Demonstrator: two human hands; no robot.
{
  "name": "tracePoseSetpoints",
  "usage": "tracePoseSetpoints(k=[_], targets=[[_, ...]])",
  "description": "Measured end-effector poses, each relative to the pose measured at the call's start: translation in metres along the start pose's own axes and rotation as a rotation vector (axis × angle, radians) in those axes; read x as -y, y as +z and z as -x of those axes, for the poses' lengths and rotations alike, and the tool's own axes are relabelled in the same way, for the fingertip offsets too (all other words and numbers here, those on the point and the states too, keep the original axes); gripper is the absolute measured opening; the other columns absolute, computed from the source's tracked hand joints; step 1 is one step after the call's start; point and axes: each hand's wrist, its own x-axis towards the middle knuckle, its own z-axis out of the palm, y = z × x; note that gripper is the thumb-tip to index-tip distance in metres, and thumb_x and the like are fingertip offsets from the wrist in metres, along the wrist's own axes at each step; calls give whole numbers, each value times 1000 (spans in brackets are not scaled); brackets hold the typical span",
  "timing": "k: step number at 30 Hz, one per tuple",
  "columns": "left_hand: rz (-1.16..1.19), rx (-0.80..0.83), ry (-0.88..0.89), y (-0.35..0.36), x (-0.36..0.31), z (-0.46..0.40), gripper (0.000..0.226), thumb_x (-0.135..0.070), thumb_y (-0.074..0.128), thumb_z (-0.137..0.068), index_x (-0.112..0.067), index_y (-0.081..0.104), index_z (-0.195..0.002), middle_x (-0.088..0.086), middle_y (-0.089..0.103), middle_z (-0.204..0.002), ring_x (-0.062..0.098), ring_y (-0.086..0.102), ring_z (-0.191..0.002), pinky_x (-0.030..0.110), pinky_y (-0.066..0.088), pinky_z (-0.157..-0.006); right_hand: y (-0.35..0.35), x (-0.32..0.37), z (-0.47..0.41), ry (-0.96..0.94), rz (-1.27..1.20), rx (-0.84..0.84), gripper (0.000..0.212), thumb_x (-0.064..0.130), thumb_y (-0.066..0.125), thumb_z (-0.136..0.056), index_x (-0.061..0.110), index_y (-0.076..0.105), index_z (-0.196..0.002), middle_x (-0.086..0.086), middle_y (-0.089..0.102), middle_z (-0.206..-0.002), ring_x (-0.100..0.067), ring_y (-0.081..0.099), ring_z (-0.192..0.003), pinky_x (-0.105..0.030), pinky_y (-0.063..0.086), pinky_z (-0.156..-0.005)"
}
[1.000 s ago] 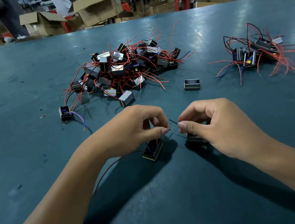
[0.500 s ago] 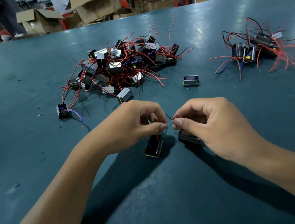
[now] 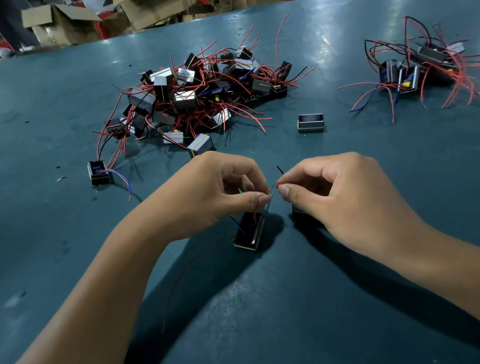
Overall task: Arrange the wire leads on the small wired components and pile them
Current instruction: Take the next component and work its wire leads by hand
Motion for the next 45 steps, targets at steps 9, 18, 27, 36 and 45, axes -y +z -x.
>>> tracePoseSetpoints(k=[9,18,27,36,45], targets=[[79,-19,-45,1,-3,0,10,-22,75,-90,-14,74,-86,-8,73,-71,1,61,-61,14,46,-60,0,4,2,-47,22,8,11,20,73,-87,29,79,-85,32,62,-61,11,60,-62,-1,36,-57],[68,-23,-70,2,-6,-1,11,-22,75,-90,-12,74,-88,-3,76,-78,15,70,-71,18,52,-65,4,4,2,-65,31,5,15,18,73,-87,33,77,-84,20,69,-74,5,62,-75,-3,38,-63],[79,-36,-81,3,-11,0,17,-21,78,-87,-13,64,-92,0,75,-75,7,67,-65,17,49,-62,8,3,2,-63,11,-12,11,24,75,-86,32,76,-78,19,68,-71,2,62,-67,-5,38,-58],[81,-46,-53,4,-11,-1,18,-15,80,-85,-9,64,-91,4,75,-76,13,69,-66,25,54,-67,13,1,-1,-53,-24,-23,10,23,74,-86,28,75,-78,19,67,-70,0,59,-61,-8,37,-56],[103,-42,-47,6,-11,1,17,-19,78,-87,-17,64,-96,0,75,-76,7,67,-64,13,46,-63,15,-4,-3,-38,-100,-5,15,18,72,-87,25,70,-74,14,61,-62,-2,50,-53,-12,35,-52]])
